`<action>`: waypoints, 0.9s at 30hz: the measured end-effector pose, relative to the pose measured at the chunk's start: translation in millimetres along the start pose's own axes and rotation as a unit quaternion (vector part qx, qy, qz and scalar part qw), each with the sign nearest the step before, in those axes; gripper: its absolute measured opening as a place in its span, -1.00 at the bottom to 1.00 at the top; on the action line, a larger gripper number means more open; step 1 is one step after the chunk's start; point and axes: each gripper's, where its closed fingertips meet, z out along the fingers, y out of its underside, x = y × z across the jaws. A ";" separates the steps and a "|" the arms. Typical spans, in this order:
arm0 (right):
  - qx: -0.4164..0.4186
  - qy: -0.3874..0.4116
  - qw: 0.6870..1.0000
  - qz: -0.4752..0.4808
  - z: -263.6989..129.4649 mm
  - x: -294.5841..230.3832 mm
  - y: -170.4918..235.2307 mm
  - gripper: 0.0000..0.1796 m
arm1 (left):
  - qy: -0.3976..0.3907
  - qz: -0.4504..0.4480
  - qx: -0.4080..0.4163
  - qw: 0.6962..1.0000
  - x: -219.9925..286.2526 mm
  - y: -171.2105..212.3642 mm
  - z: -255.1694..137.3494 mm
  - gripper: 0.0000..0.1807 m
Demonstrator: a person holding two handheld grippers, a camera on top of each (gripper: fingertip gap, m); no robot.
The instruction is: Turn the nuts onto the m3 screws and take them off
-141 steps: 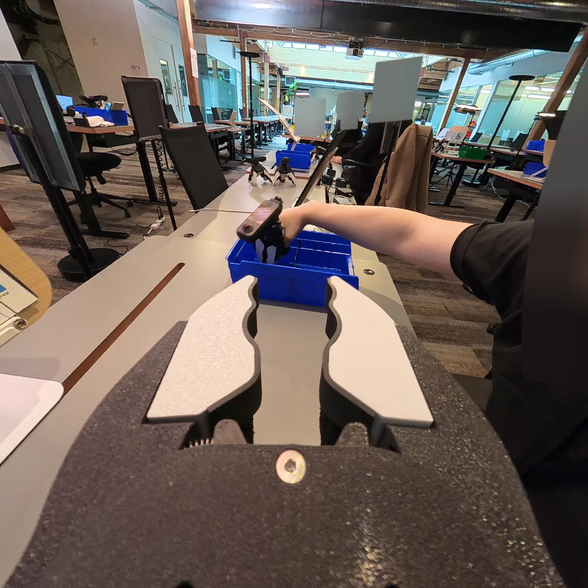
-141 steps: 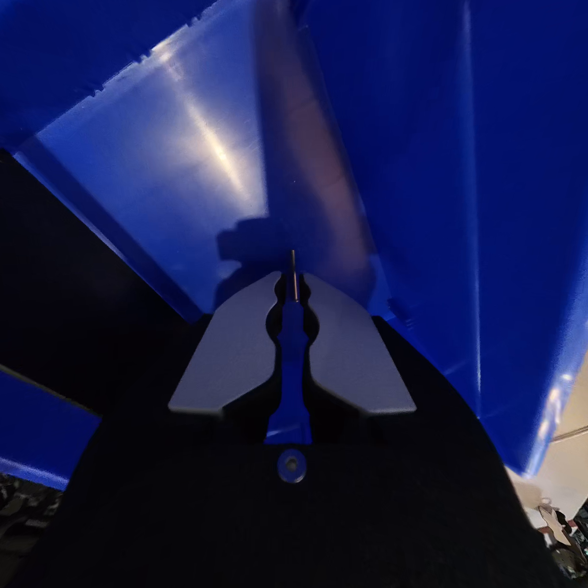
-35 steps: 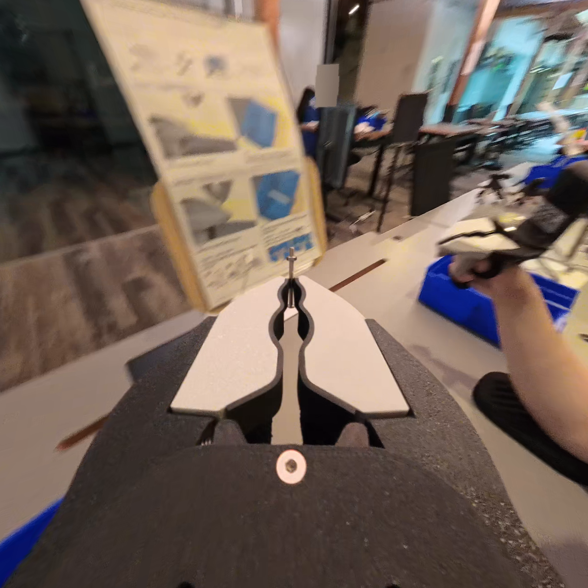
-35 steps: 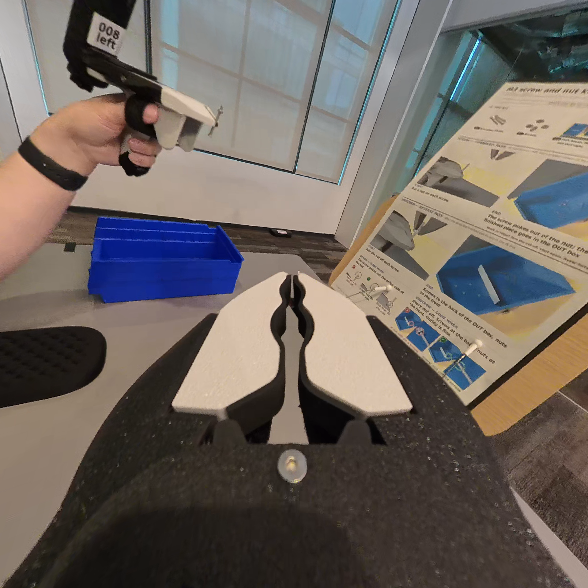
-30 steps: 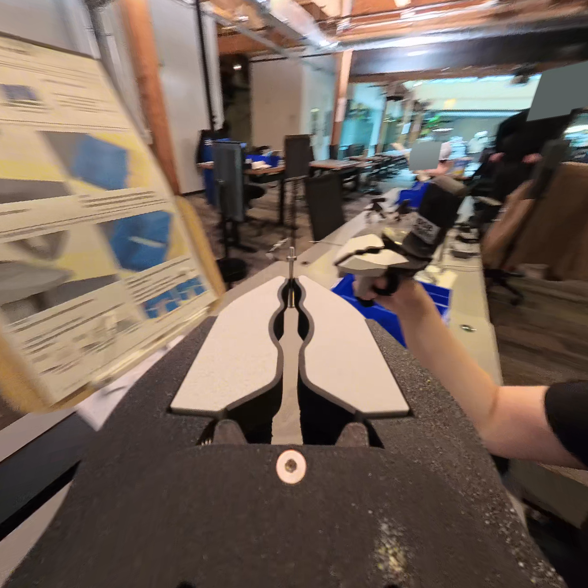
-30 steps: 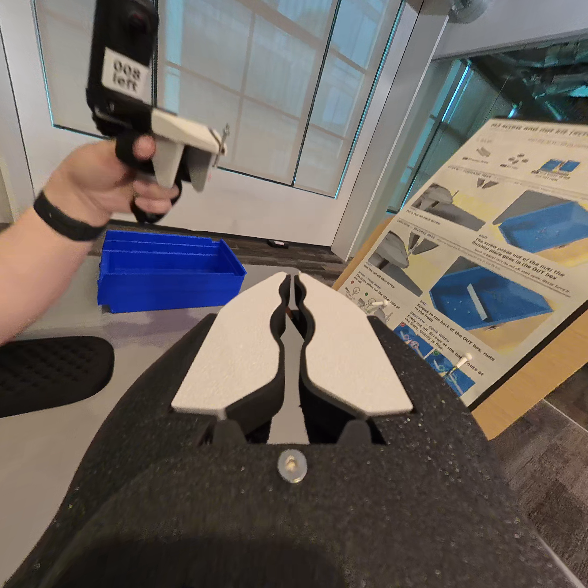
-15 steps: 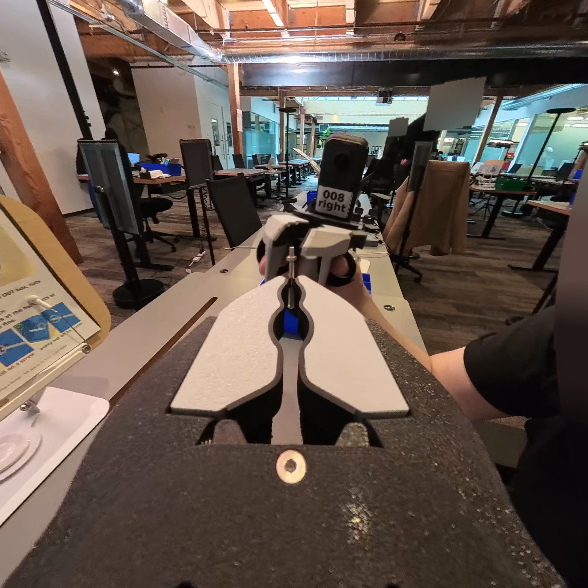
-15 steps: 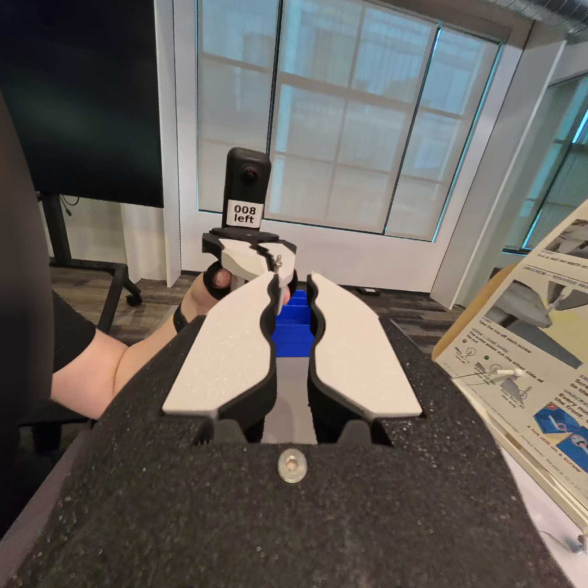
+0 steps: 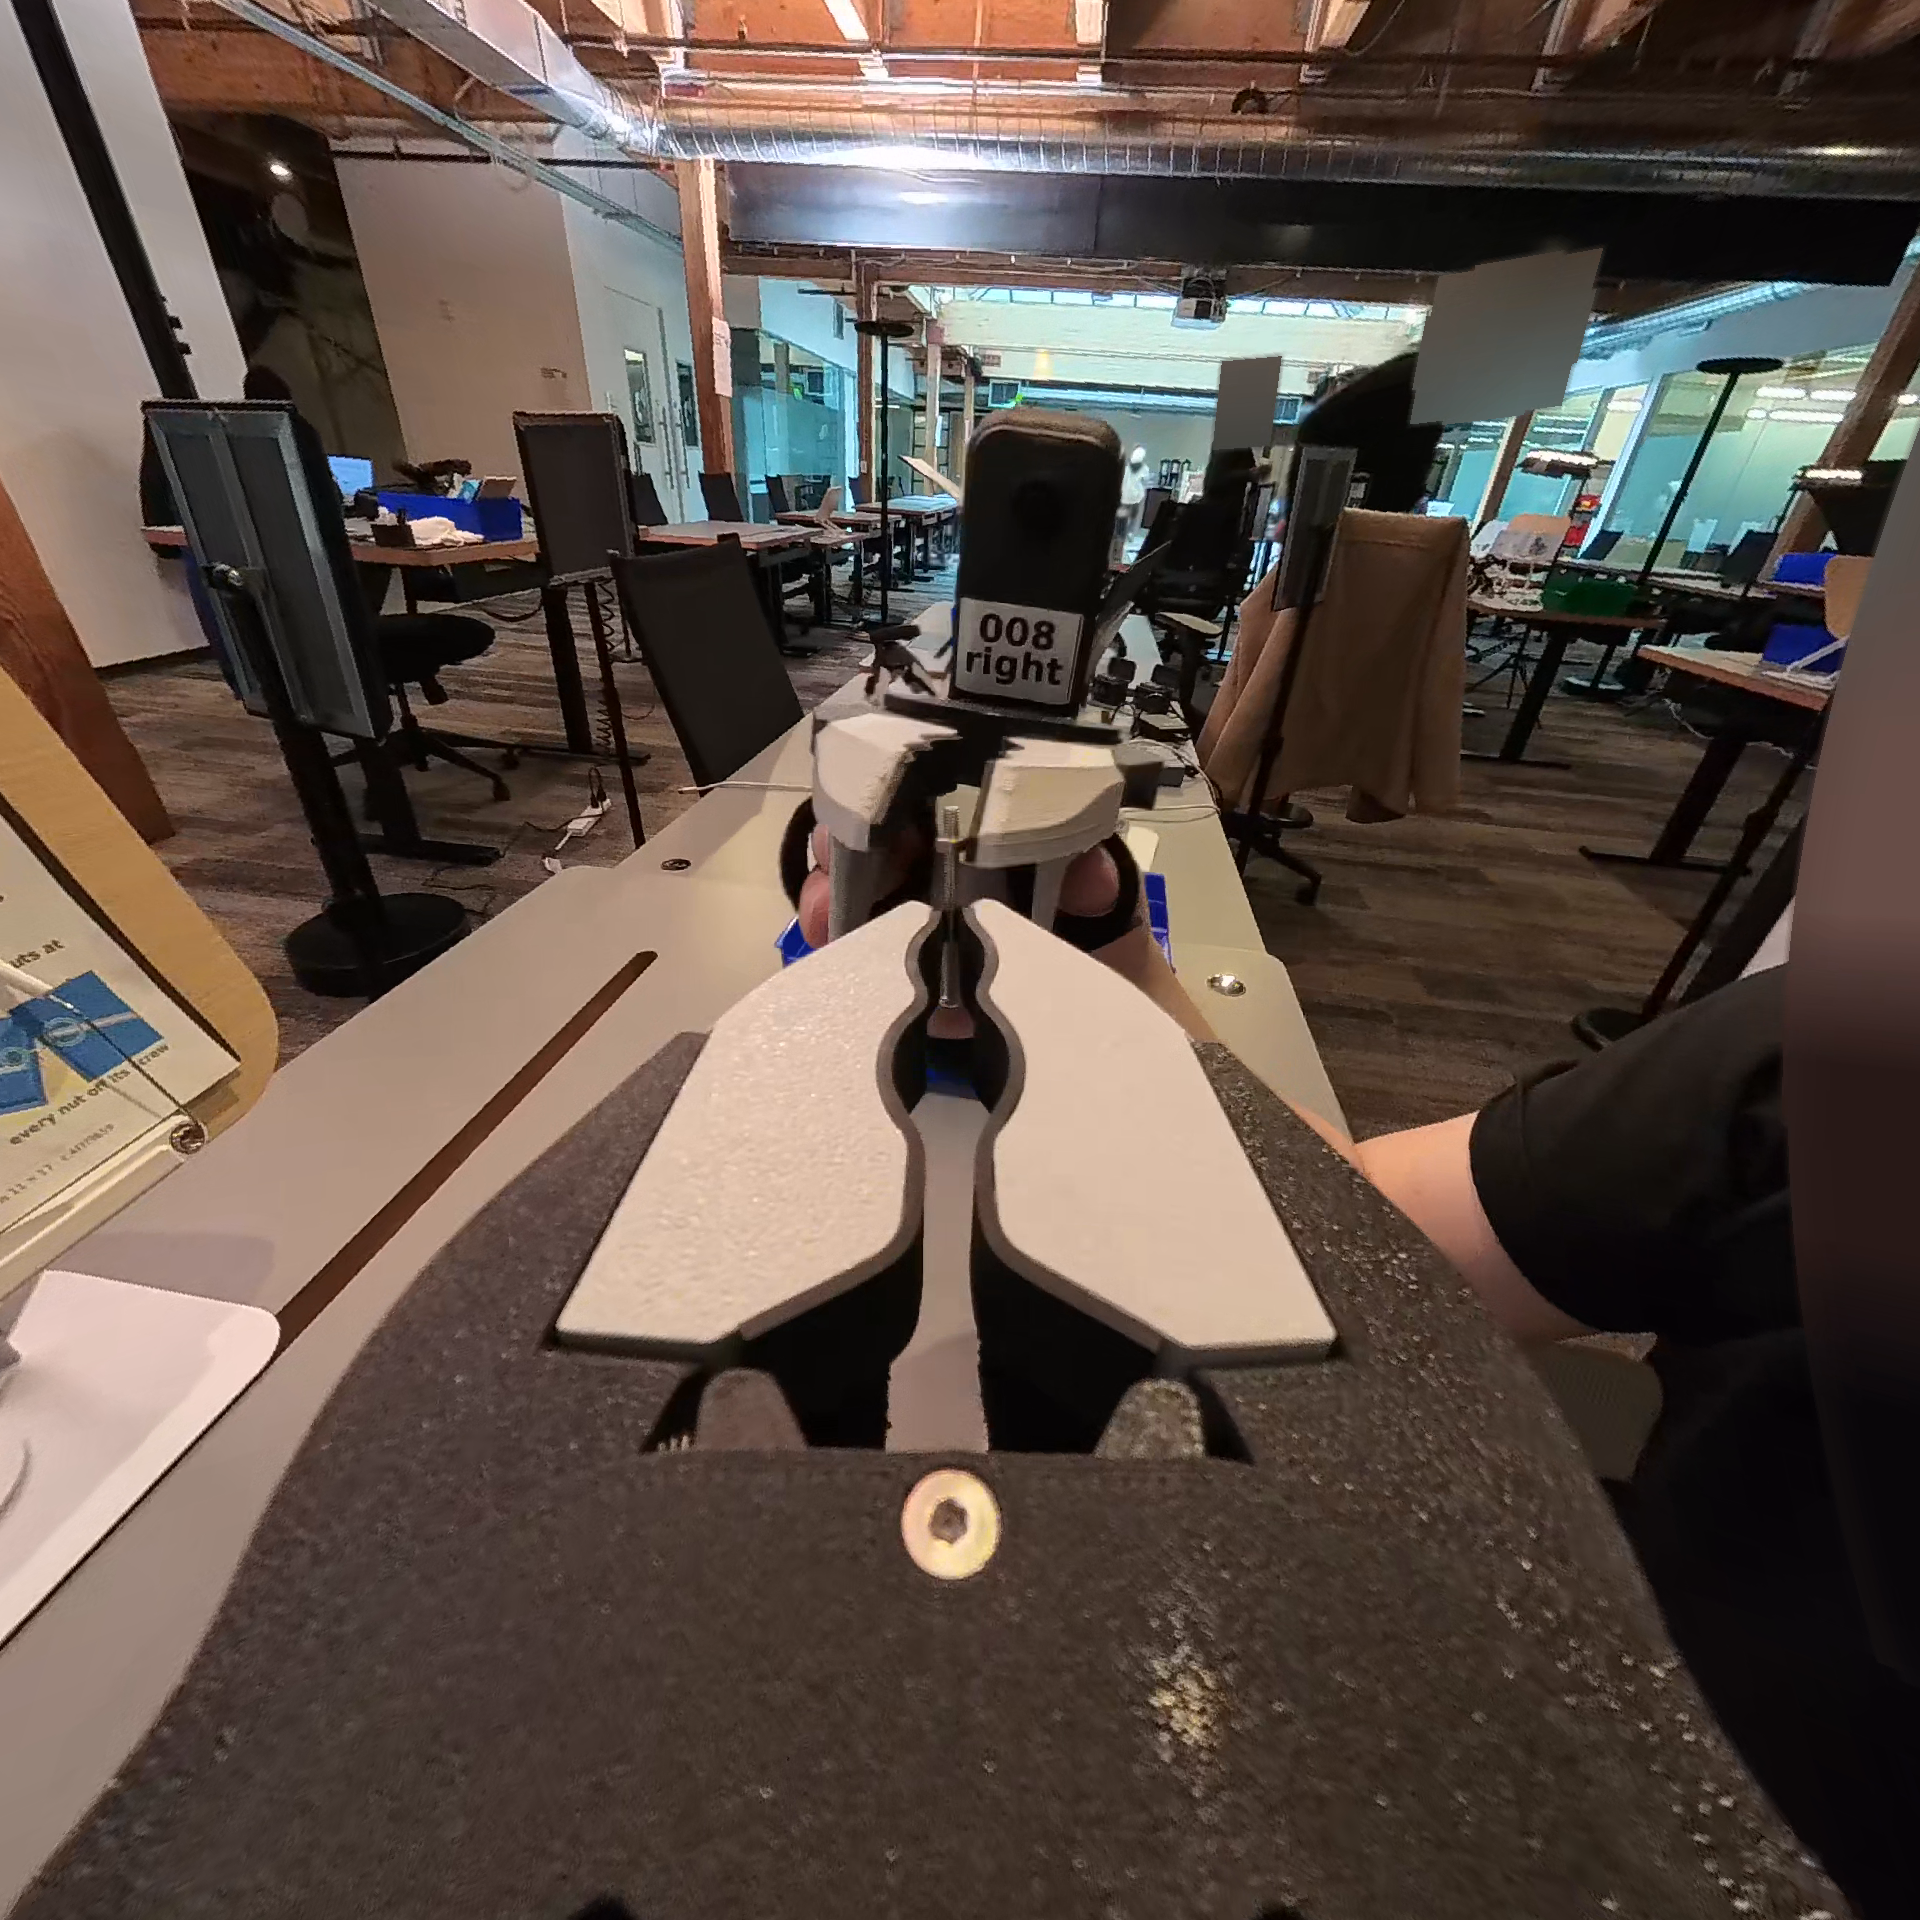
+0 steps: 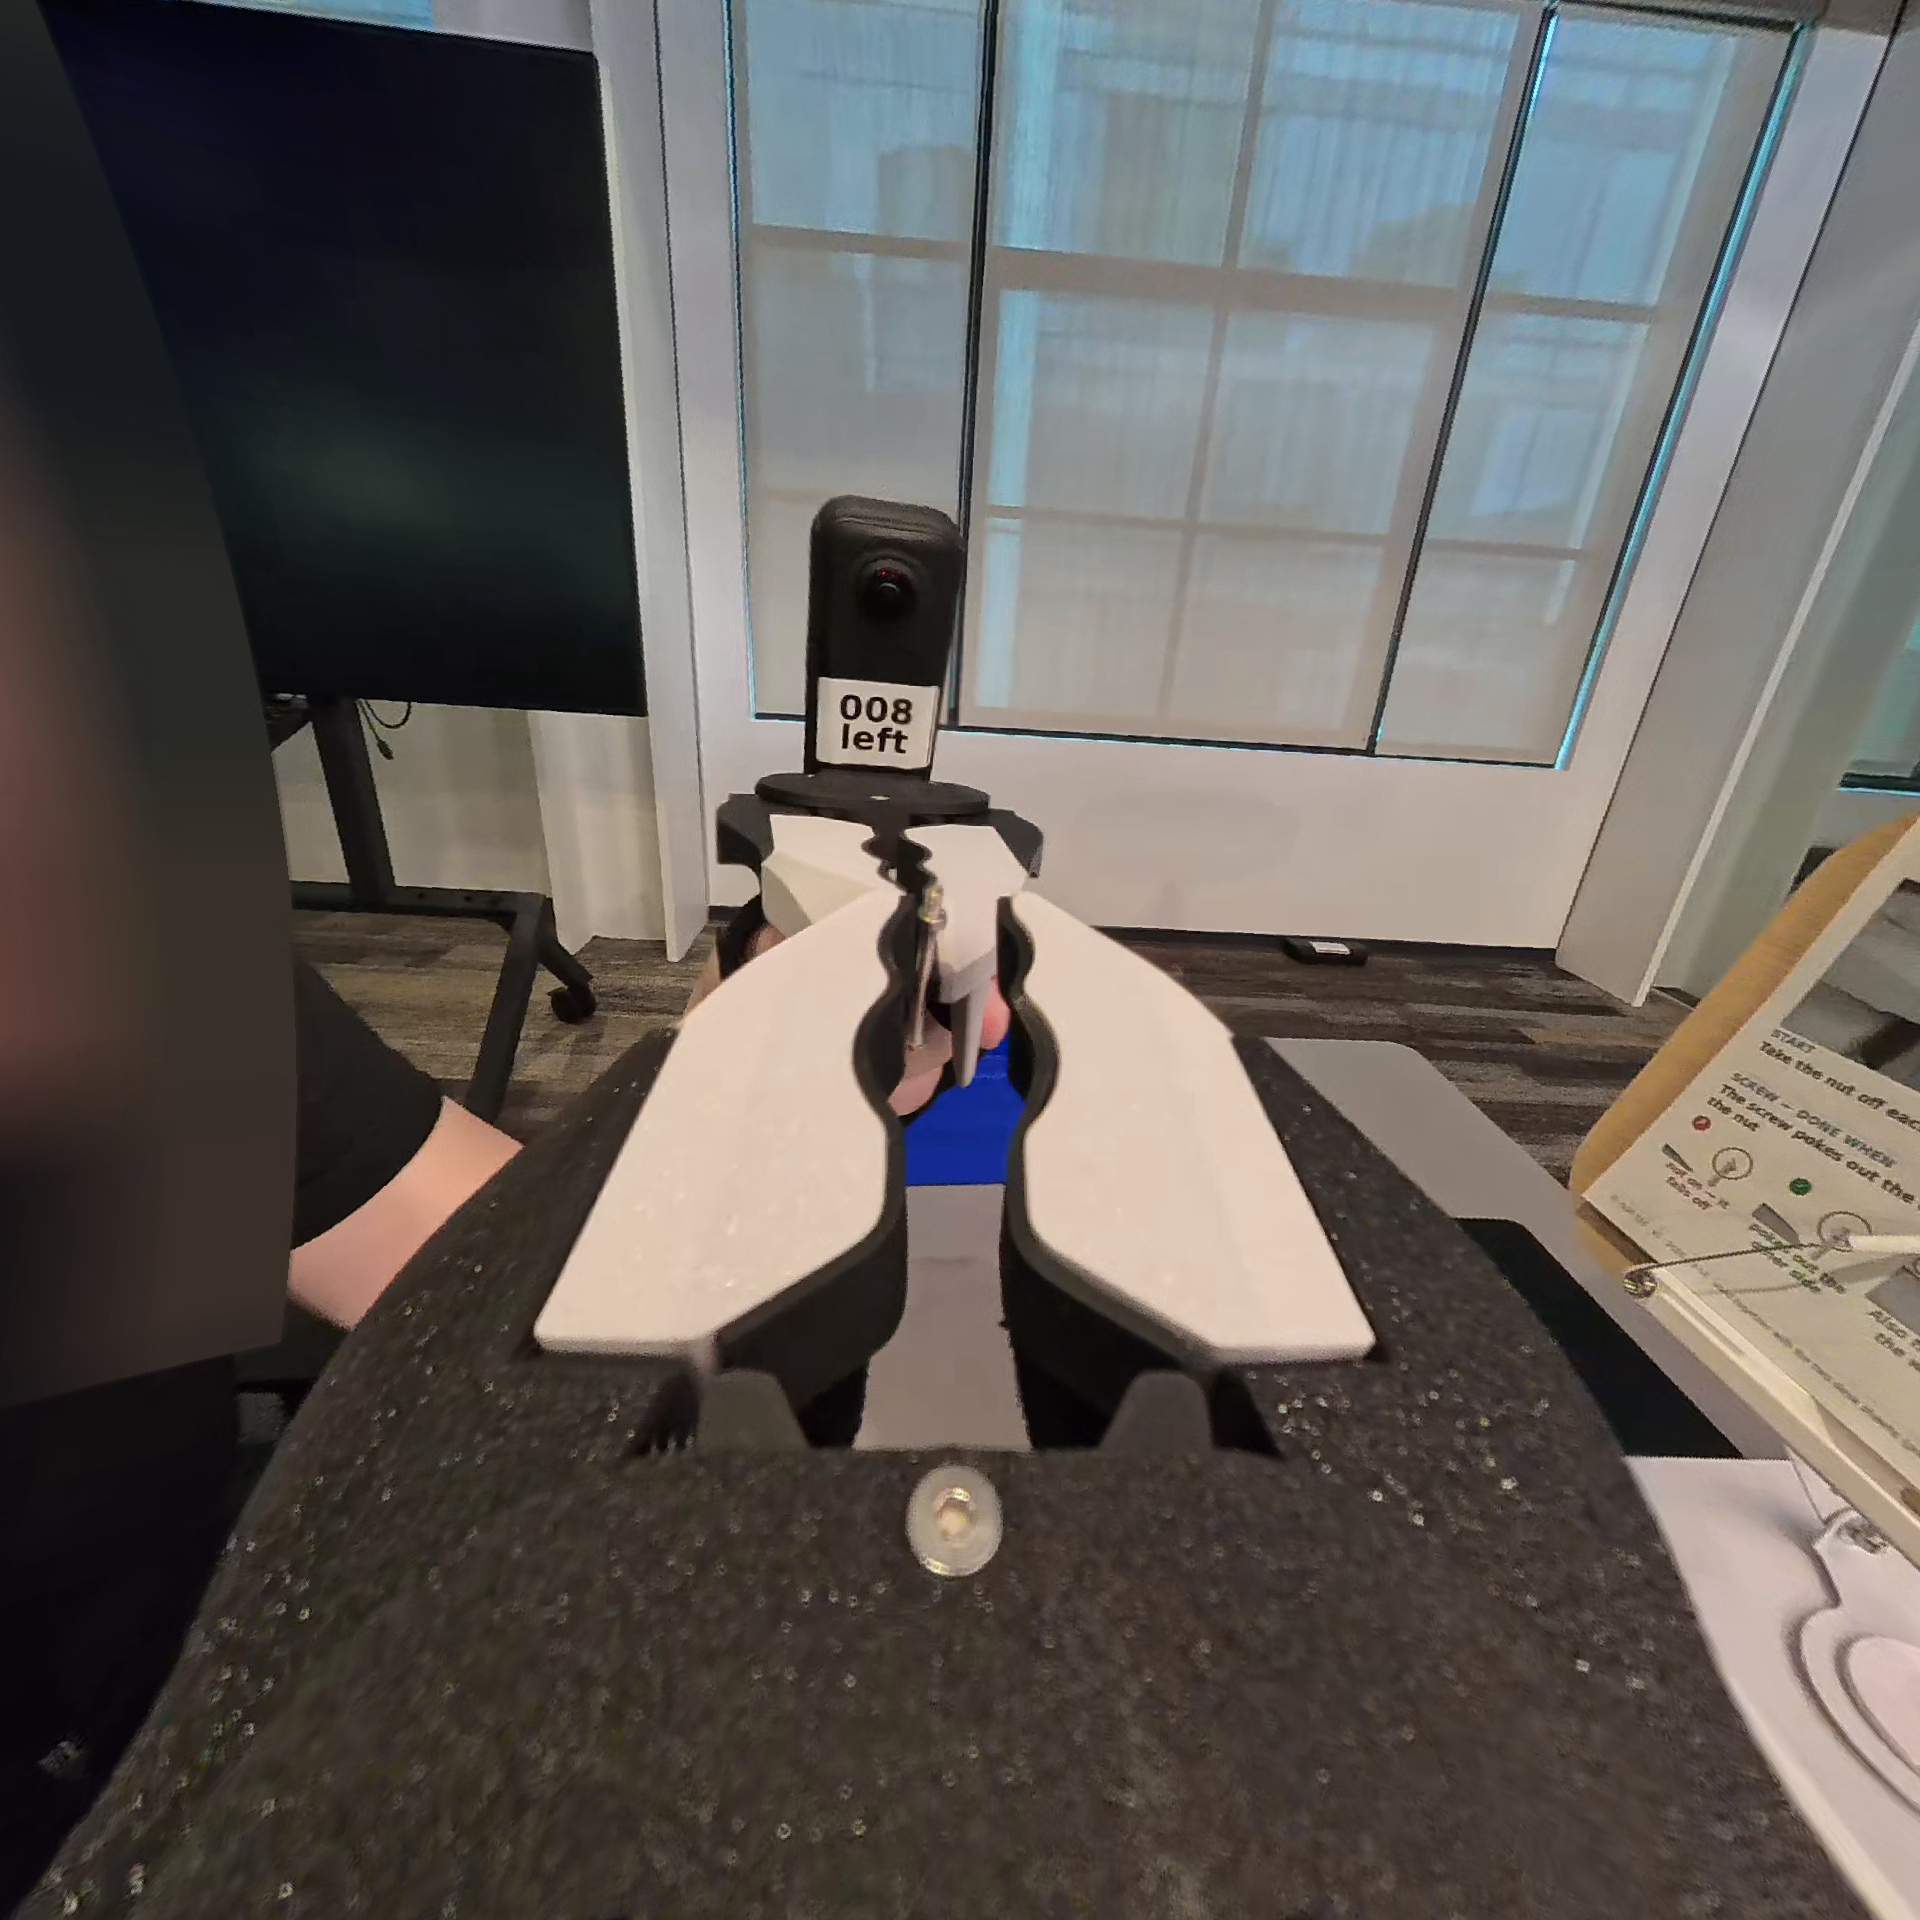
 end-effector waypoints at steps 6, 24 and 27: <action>0.001 -0.023 1.000 0.003 1.9 -6.0 0.3 -0.94 | 0.003 0.001 -0.001 1.000 1.8 -0.1 1.1 -0.98; -0.050 -0.018 0.999 0.009 1.7 -3.3 14.4 -0.95 | 0.020 -0.028 -0.047 0.998 -2.0 20.2 4.8 -0.96; -0.052 -0.016 0.998 0.006 1.2 -2.6 15.3 -0.95 | 0.020 -0.022 -0.050 0.998 -1.8 21.2 5.6 -0.98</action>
